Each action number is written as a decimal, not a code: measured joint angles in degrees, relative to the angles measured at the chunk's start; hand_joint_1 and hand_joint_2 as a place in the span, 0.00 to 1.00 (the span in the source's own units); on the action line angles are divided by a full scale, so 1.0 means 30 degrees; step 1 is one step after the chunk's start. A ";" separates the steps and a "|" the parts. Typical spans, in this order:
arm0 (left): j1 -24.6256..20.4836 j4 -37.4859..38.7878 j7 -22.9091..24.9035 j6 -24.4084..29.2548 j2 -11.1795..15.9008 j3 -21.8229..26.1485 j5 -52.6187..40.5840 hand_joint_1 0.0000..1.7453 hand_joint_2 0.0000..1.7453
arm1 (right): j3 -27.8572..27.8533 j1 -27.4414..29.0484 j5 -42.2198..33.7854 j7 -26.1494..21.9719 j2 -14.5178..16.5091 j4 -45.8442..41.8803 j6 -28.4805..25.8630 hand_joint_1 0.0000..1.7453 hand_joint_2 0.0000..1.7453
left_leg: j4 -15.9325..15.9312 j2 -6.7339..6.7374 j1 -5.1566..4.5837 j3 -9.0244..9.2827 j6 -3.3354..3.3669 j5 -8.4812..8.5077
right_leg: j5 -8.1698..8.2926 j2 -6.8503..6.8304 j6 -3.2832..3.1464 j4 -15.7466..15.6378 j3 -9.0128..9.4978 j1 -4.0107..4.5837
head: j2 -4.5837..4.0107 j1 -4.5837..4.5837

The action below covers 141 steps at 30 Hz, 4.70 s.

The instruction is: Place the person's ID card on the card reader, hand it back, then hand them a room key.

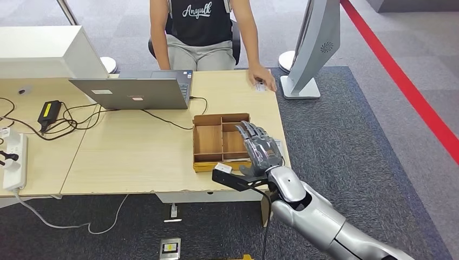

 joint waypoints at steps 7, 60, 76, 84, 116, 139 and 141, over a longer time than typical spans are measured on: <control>-0.0018 0.0000 0.0124 0.0013 0.0000 0.0000 0.0199 0.00 0.00 | 0.0382 -0.0710 -0.0665 -0.0758 0.0955 0.1648 0.0153 0.00 1.00 | 0.0000 0.0001 0.0001 -0.0003 0.0000 0.0001 | -0.0001 -0.0001 0.0000 0.0001 -0.0001 0.0001 | -0.0002 0.0000; -0.0015 0.0000 0.0290 0.0342 -0.0097 0.0000 0.0594 0.00 0.00 | 0.1069 -0.1063 -0.2090 -0.1432 0.2237 0.6032 -0.0479 0.00 1.00 | 0.0001 0.0001 0.0000 -0.0003 0.0000 0.0000 | -0.0003 -0.0004 0.0001 -0.0002 -0.0007 0.0000 | 0.0002 0.0000; -0.0012 0.0000 0.0281 0.0357 -0.0124 -0.0007 0.0514 0.00 0.00 | 0.1100 -0.1047 -0.2409 -0.1449 0.2038 0.6151 -0.0799 0.99 1.00 | 0.0001 0.0001 0.0000 0.0001 0.0000 0.0000 | -0.0002 -0.0004 0.0001 -0.0002 -0.0008 0.0000 | -0.0002 0.0000; -0.0009 0.0000 0.0538 0.0439 -0.0135 -0.0007 0.0733 0.00 0.00 | 0.1138 -0.1046 -0.2542 -0.1646 0.2040 0.6154 -0.0910 1.00 1.00 | 0.0001 0.0001 0.0001 -0.0001 0.0000 0.0000 | -0.0002 -0.0004 0.0001 -0.0001 -0.0006 0.0000 | 0.0002 0.0000; -0.0005 0.0000 0.0355 0.0286 -0.0219 -0.0168 0.0789 0.00 0.00 | 0.1271 -0.1395 -0.2614 -0.1705 0.2224 0.5848 -0.2513 1.00 1.00 | 0.0003 0.0001 0.0000 0.0002 0.0001 0.0002 | 0.0000 -0.0004 0.0001 0.0000 -0.0006 0.0000 | -0.0002 0.0000; -0.0007 0.0000 -0.0053 -0.0317 -0.0175 -0.0625 0.0858 0.00 0.00 | -0.0749 -0.4289 -0.0683 -0.0186 0.0260 -0.1795 0.0098 1.00 1.00 | 0.0002 0.0002 0.0000 -0.0003 0.0000 0.0005 | 0.0003 0.0003 0.0000 0.0007 -0.0002 -0.0001 | 0.0002 0.0000; -0.0022 0.0000 -0.0053 -0.0404 -0.0140 -0.0697 0.0789 0.00 0.00 | -0.0676 -0.4797 -0.0972 -0.0472 0.0464 -0.1516 0.0315 1.00 1.00 | 0.0003 0.0001 0.0000 -0.0006 -0.0001 0.0007 | 0.0004 0.0002 0.0000 0.0009 -0.0003 -0.0001 | 0.0000 -0.0002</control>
